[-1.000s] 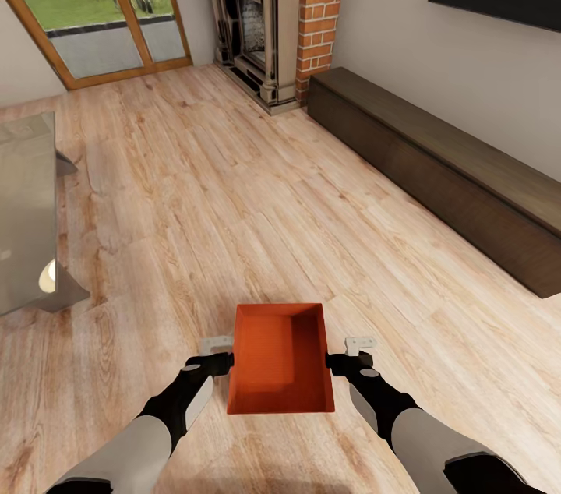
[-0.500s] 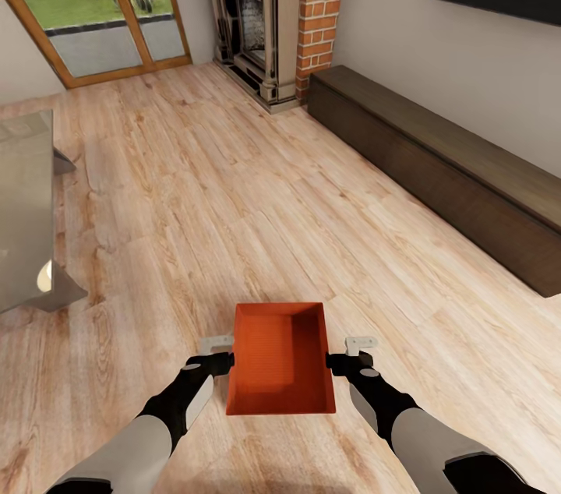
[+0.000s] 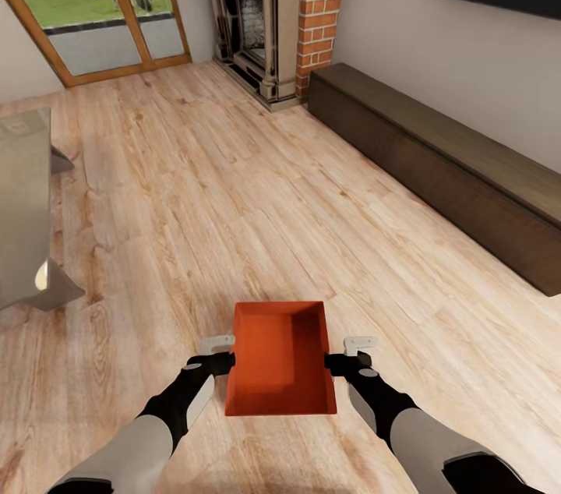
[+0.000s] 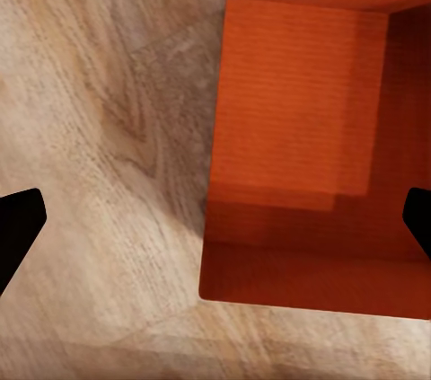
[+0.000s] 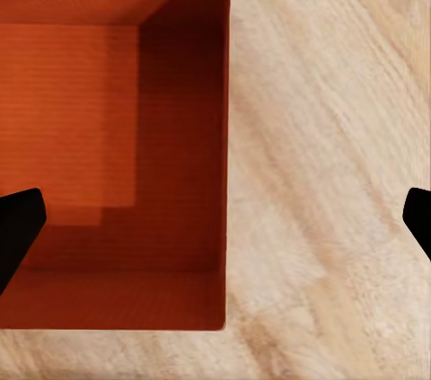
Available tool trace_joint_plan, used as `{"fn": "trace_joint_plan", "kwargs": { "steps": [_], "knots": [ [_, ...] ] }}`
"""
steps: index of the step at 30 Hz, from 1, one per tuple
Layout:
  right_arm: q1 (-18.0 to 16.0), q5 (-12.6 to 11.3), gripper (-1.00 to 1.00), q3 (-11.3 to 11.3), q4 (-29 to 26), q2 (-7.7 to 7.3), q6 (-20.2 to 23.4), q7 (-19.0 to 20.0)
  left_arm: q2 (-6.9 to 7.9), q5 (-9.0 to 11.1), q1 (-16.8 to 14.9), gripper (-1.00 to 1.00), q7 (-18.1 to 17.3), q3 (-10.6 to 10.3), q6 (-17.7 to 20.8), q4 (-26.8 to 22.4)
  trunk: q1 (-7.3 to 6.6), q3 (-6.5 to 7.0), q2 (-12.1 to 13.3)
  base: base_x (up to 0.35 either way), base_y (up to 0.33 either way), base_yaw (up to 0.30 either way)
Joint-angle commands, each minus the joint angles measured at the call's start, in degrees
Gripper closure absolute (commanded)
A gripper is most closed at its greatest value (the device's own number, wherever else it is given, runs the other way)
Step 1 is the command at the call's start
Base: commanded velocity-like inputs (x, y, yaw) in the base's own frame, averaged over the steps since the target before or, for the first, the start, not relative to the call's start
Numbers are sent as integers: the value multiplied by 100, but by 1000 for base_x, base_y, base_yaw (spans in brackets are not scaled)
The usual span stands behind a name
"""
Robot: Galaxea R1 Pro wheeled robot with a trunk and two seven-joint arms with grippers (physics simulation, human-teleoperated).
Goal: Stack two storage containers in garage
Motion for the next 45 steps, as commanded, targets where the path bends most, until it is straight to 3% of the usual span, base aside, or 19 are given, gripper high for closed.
{"fn": "trace_joint_plan", "kwargs": {
  "steps": [1,5,45],
  "knots": [
    [-3,-53,-100,47,4,19,-15,-18,-1,55,0,-100,24,-9,29,-13,23,-22,-44,0,0,0],
    [-3,-55,-100,41,4,113,-12,51,-2,49,0,-100,19,-9,29,-16,110,-94,-204,0,0,0],
    [-3,-53,-100,21,136,82,-29,66,21,-19,0,-100,23,-67,37,75,989,-812,-1808,0,0,0]
  ]
}}
